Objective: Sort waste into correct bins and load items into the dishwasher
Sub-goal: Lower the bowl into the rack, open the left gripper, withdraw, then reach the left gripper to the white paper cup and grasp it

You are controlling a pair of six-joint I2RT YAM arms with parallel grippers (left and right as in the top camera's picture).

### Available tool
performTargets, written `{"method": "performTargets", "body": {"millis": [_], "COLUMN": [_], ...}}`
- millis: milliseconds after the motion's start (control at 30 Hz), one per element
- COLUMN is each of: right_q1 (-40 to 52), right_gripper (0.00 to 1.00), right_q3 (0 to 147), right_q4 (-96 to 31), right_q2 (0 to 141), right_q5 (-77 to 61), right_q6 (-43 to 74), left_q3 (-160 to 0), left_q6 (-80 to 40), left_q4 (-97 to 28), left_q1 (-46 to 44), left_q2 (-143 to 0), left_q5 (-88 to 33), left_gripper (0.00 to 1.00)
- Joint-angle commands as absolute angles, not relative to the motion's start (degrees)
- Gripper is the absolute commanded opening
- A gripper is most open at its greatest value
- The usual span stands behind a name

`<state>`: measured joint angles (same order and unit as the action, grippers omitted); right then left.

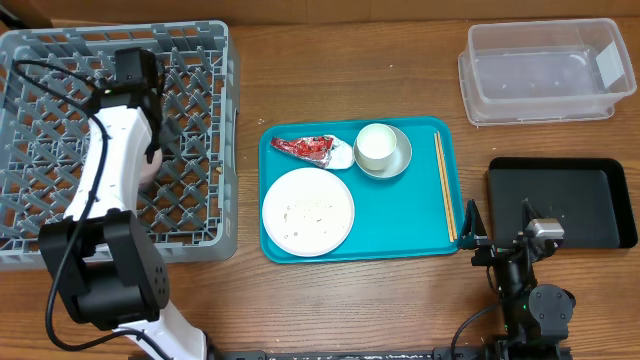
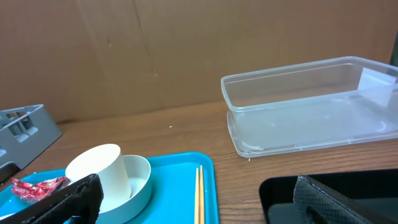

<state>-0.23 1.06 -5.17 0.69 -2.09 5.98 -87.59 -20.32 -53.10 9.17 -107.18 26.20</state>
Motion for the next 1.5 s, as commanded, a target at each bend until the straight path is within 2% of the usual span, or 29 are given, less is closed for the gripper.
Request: {"method": "performTargets", "body": {"millis": [0, 200, 600, 800, 967, 1067, 1167, 1233, 1333, 1467], "right_q1": [-0.05, -0.05, -0.05, -0.05, -0.05, -0.05, -0.05, -0.05, -0.05, -0.05], "right_gripper": [1.0, 1.0, 1.0, 1.0, 1.0, 1.0, 1.0, 1.0, 1.0, 1.0], "right_q3": [0.47, 0.47, 0.47, 0.47, 0.47, 0.47, 0.47, 0.47, 0.47, 0.47], "right_q4": [-4.84, -4.82, -4.84, -4.84, -4.82, -4.84, -4.82, -4.82, -4.82, -4.82], "right_q2": [0.16, 0.16, 0.16, 0.16, 0.16, 0.16, 0.16, 0.16, 0.16, 0.16], "right_q5": [-1.56, -1.56, -1.56, -1.56, -1.56, -1.56, -1.56, -1.56, -1.56, -1.56], "right_q6": [6.17, 6.17, 6.17, 6.17, 6.17, 6.17, 6.17, 6.17, 6.17, 6.17], "left_q3": [-87.64, -87.26, -87.92, -92.62, -94.26, -94.26, -94.21, -93.89, -93.8, -93.8], "left_q6": [-23.0, -22.92, -26.39, -26.02, -19.81, -19.18, -18.68, -14.79, -8.97, -8.54], "left_q4": [-53.06, -53.04, -55.83, -58.94, -56.49, -53.93, -53.76, -53.71, -53.56, -50.81], "left_q1": [11.38, 14.94, 20.6, 20.27, 19.57, 16.16, 9.96, 4.58, -4.86, -17.8], "left_q2": [-106.98, -107.26, -104.88, -97.97, -90.41, -88.09, -88.14, -88.92, -91.5, -96.84], "left_q5": [26.94, 17.89, 15.33, 1.28, -25.78, -40.62, -43.94, -43.92, -41.01, -28.62], "left_gripper": [0.04, 0.04, 0.04, 0.04, 0.05, 0.29, 0.69, 0.82, 0.87, 0.85]}}
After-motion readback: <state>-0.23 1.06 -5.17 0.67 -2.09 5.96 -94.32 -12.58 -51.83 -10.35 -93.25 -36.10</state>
